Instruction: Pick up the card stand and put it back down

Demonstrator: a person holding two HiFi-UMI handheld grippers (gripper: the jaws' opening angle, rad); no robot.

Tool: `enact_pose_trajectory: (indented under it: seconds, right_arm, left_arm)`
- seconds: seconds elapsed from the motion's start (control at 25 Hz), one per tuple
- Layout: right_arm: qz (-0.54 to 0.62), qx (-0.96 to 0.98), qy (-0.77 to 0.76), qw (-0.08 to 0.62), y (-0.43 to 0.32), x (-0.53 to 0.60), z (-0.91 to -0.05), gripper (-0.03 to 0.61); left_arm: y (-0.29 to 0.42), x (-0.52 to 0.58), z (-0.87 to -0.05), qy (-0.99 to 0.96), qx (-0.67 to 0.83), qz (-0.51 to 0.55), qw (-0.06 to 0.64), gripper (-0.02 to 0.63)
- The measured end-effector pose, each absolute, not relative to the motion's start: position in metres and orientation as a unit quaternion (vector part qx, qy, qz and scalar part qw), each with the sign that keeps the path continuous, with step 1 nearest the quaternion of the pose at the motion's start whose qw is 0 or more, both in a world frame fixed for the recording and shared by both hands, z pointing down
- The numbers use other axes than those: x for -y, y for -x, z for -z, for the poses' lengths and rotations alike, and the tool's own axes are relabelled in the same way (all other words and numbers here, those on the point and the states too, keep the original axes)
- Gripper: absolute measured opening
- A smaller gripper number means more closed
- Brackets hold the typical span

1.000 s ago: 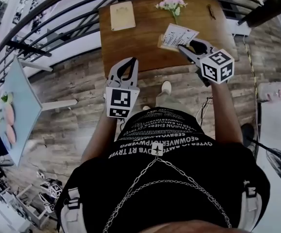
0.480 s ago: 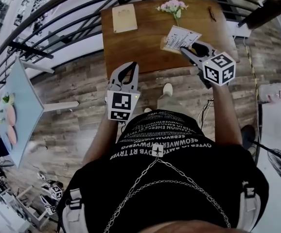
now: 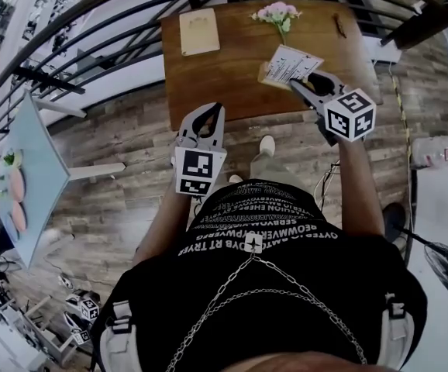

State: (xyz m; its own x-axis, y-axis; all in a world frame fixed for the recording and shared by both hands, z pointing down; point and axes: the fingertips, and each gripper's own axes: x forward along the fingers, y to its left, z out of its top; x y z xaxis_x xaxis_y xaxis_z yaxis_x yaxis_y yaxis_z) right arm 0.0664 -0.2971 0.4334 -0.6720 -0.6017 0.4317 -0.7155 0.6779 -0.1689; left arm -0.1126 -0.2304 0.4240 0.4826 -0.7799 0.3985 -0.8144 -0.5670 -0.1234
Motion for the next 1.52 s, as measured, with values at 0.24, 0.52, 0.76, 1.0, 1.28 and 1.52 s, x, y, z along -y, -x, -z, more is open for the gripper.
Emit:
enact_pose_trajectory:
  seconds: [0.24, 0.52, 0.76, 1.0, 1.28, 1.52]
  right_arm:
    - [-0.189, 0.893, -0.368, 0.177, -0.079, 0.314, -0.458, 0.166]
    - [-0.217, 0.886, -0.371, 0.176, -0.087, 0.336, -0.493, 0.166]
    - [-0.225, 0.879, -0.376, 0.189, -0.097, 0.357, -0.525, 0.166]
    - [-0.238, 0.869, -0.386, 0.201, -0.114, 0.382, -0.564, 0.166]
    - [-0.241, 0.863, -0.384, 0.223, -0.124, 0.398, -0.617, 0.166]
    - [-0.249, 0.854, -0.382, 0.251, -0.128, 0.410, -0.664, 0.166]
  left_arm:
    - [0.104, 0.249, -0.427, -0.857, 0.465, -0.215, 0.049, 0.029]
    - [0.096, 0.270, -0.432, -0.852, 0.471, -0.223, 0.054, 0.029]
    - [0.084, 0.292, -0.435, -0.849, 0.473, -0.227, 0.058, 0.029]
    - [0.073, 0.310, -0.445, -0.842, 0.479, -0.238, 0.068, 0.029]
    - [0.070, 0.323, -0.459, -0.827, 0.494, -0.257, 0.082, 0.029]
    - [0.070, 0.330, -0.470, -0.814, 0.505, -0.269, 0.097, 0.029]
